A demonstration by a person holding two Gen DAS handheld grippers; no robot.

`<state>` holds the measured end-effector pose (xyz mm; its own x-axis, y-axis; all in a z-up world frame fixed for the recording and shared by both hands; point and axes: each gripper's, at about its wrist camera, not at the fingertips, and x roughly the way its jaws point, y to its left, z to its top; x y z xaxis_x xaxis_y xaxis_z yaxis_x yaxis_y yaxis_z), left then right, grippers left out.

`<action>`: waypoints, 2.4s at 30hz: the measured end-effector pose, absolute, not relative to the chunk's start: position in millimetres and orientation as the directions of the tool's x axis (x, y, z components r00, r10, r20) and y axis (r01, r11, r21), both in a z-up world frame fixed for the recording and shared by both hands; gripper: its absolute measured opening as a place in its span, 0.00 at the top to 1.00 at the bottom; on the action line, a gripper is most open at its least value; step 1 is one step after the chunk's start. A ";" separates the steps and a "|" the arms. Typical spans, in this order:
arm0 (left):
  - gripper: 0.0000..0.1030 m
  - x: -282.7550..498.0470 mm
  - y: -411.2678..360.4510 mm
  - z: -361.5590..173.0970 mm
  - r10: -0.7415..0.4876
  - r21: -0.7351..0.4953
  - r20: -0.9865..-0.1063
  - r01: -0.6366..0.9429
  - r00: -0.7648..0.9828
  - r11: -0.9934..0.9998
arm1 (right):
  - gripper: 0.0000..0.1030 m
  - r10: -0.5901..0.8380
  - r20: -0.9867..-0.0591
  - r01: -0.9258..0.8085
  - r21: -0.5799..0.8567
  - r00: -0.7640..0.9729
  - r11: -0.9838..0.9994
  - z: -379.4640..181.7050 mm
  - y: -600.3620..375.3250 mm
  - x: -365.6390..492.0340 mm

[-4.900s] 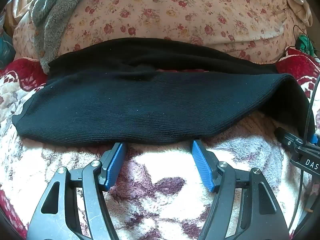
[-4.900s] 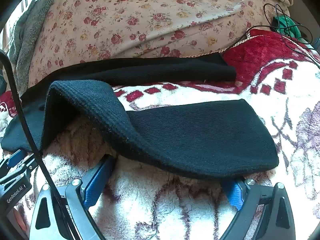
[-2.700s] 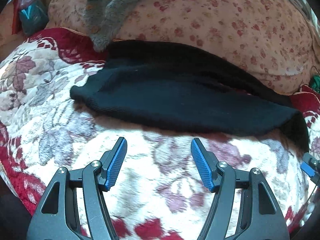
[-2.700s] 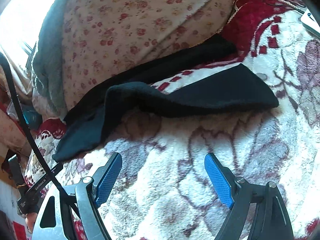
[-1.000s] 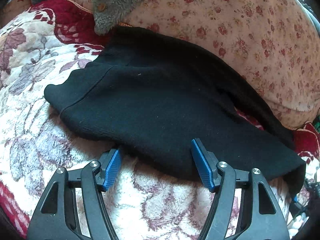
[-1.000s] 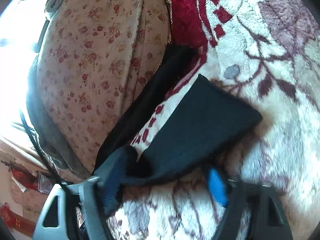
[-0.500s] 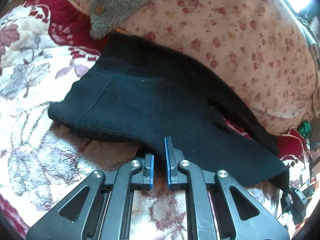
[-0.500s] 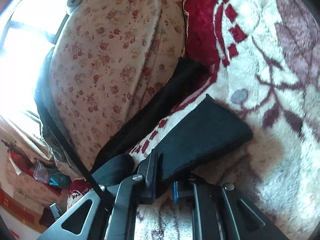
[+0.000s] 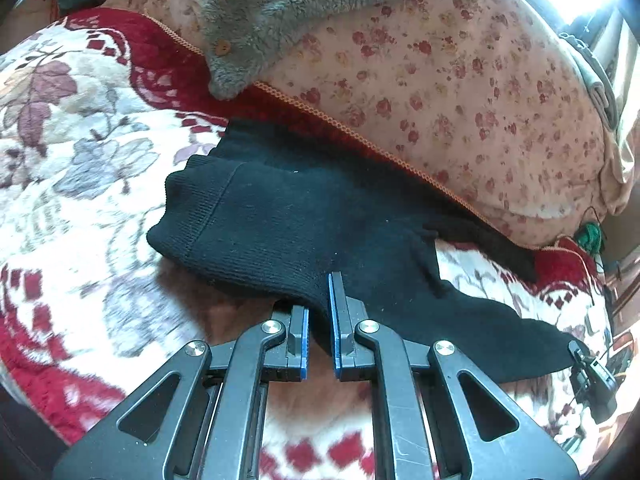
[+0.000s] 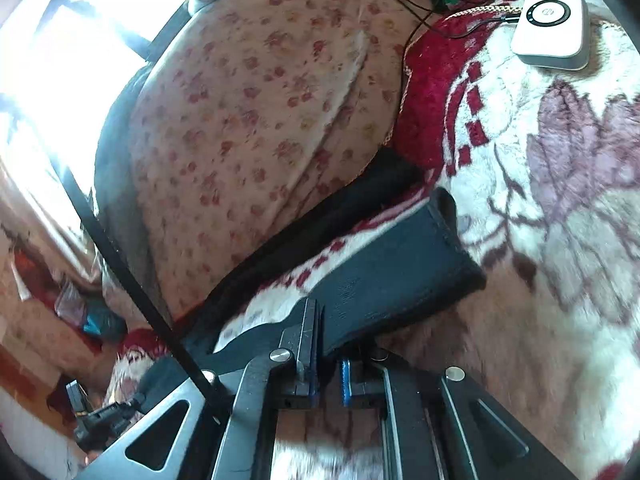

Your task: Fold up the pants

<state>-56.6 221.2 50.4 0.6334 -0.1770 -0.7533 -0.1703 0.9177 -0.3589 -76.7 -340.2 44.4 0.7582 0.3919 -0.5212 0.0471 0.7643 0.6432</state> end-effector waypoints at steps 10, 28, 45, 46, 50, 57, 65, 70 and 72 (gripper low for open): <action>0.91 -77.2 212.7 31.8 -0.054 -0.199 -0.791 -0.172 0.609 0.965 | 0.77 0.185 -0.770 0.190 0.369 0.611 0.910 22.5 -324.6 -90.0; 0.84 -118.5 208.8 89.5 0.000 -0.135 -0.695 -0.131 0.719 0.982 | 0.58 0.263 -0.422 -0.048 0.457 0.867 0.888 106.5 -339.7 -143.8; 0.84 -107.9 169.6 93.1 -0.051 -0.142 -0.684 -0.064 0.727 0.988 | 0.92 0.359 -0.462 -0.268 0.253 0.811 0.930 105.1 -263.5 -131.7; 0.84 -106.4 169.1 92.7 -0.052 -0.142 -0.686 -0.063 0.726 0.988 | 0.92 0.362 -0.464 -0.267 0.259 0.808 0.928 104.1 -262.4 -131.0; 0.84 -95.3 168.0 89.0 -0.076 -0.162 -0.700 -0.054 0.710 0.985 | 0.92 0.372 -0.483 -0.252 0.295 0.793 0.921 98.7 -262.4 -118.1; 0.84 -64.0 192.1 72.6 -0.094 -0.210 -0.749 -0.100 0.655 0.973 | 0.89 0.407 -0.510 -0.198 0.415 0.758 0.888 77.6 -263.0 -78.2; 0.84 -16.4 229.5 51.1 -0.081 -0.212 -0.805 -0.157 0.588 0.965 | 0.61 0.435 -0.560 -0.123 0.508 0.705 0.853 49.8 -270.2 -22.6; 0.69 13.4 251.4 49.2 -0.082 -0.218 -0.814 -0.171 0.575 0.961 | 0.56 0.455 -0.583 -0.053 0.576 0.674 0.816 38.0 -287.2 9.7; 0.55 24.9 260.9 47.8 -0.086 -0.224 -0.816 -0.175 0.571 0.959 | 0.51 0.465 -0.592 -0.030 0.597 0.658 0.802 33.7 -293.4 21.0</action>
<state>24.9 260.9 47.8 0.5713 -0.0863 -0.8162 -0.1746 0.9589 -0.2236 21.0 -293.4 33.7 0.6579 0.4653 -0.5922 -0.0303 0.8020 0.5966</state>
